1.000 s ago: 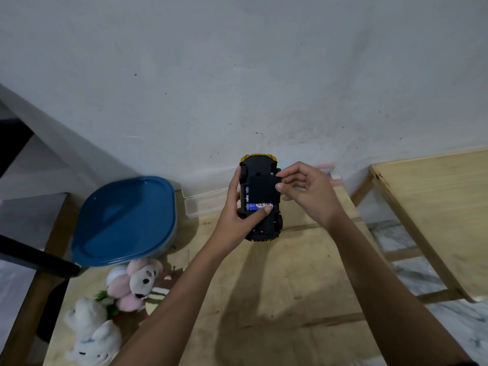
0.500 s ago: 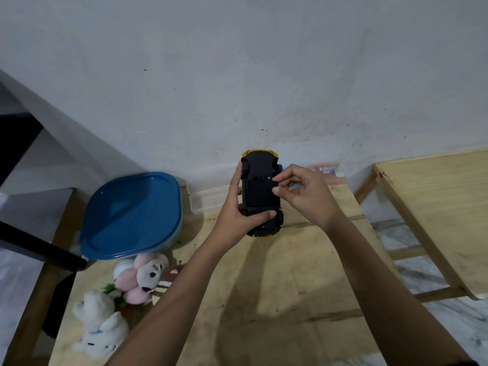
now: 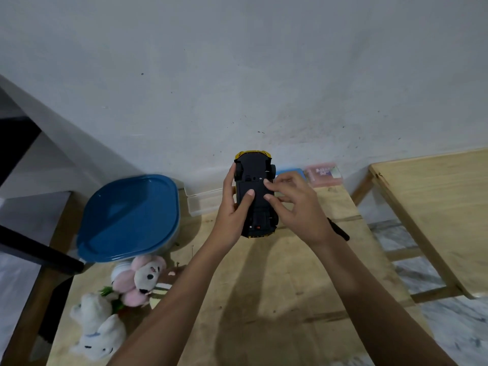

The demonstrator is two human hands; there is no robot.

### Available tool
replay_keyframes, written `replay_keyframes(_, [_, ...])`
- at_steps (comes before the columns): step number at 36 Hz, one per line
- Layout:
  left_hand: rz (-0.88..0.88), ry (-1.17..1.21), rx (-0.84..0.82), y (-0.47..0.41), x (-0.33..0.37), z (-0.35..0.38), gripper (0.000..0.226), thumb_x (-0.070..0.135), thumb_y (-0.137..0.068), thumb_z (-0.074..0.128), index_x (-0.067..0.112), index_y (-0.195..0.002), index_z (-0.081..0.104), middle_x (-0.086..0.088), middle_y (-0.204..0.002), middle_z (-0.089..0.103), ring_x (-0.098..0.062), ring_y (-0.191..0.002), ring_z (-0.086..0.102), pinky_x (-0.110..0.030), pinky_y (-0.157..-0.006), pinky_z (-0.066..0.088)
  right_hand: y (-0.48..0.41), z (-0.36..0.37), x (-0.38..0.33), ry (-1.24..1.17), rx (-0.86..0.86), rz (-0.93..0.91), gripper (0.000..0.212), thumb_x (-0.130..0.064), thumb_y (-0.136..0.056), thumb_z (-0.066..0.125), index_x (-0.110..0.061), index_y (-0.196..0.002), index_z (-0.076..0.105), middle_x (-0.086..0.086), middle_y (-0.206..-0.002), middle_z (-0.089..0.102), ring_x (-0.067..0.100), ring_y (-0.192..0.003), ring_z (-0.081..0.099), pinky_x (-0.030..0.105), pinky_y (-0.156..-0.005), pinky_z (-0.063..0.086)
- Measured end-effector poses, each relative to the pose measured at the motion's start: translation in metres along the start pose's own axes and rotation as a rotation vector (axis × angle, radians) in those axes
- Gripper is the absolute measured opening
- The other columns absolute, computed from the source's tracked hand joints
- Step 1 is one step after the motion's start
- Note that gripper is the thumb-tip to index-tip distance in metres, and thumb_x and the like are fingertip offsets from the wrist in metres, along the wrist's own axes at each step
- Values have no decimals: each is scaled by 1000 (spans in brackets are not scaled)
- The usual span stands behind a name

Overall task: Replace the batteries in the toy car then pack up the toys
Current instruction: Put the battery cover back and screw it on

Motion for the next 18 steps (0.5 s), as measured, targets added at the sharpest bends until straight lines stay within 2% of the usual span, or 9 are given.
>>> replay_keyframes(4, [-5, -17, -9, 0, -5, 5, 56, 15, -101, 39, 38, -145, 14, 9, -132, 47, -3, -107, 61, -25, -79, 55, 5, 1, 8, -33, 44, 6, 28, -11, -84, 63, -6, -112, 66, 3, -99, 50, -4, -91, 52, 17, -82, 53])
replay_keyframes(9, [-11, -85, -15, -5, -12, 10, 54, 18, -100, 41, 46, -140, 18, -1, -145, 39, -15, -123, 52, -37, -95, 51, 9, 5, 25, 2, 68, 30, 27, -12, -82, 63, -4, -107, 68, 6, -95, 52, 13, -85, 55, 28, -72, 57])
replay_keyframes(12, [-28, -98, 0, -6, -18, 12, 54, 18, -99, 42, 49, -136, 19, 0, -146, 38, -12, -124, 51, -35, -96, 50, 10, 8, 36, 8, 46, 62, 27, -14, -82, 63, -3, -105, 69, 10, -94, 55, 13, -81, 56, 22, -70, 56])
replay_keyframes(15, [-52, -101, 13, -9, -27, 15, 54, 19, -99, 42, 48, -138, 18, 3, -143, 41, -14, -124, 51, -40, -97, 49, 8, 9, 52, -68, 6, 132, 29, -15, -81, 66, -4, -107, 69, 0, -94, 51, 7, -86, 55, 8, -75, 51])
replay_keyframes(18, [-60, -101, 16, -16, -31, 21, 54, 20, -99, 41, 49, -137, 17, 4, -144, 39, -16, -126, 49, -44, -99, 47, 6, 3, 67, -140, -35, 198, 32, -6, -81, 69, -8, -112, 66, -11, -94, 51, -6, -91, 54, 5, -77, 48])
Point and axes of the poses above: each hand's wrist, its own y-axis away from the middle knuckle, its own z-axis out of the palm, x = y × z, the point moved 8 cm from there along -y, towards the middle knuckle
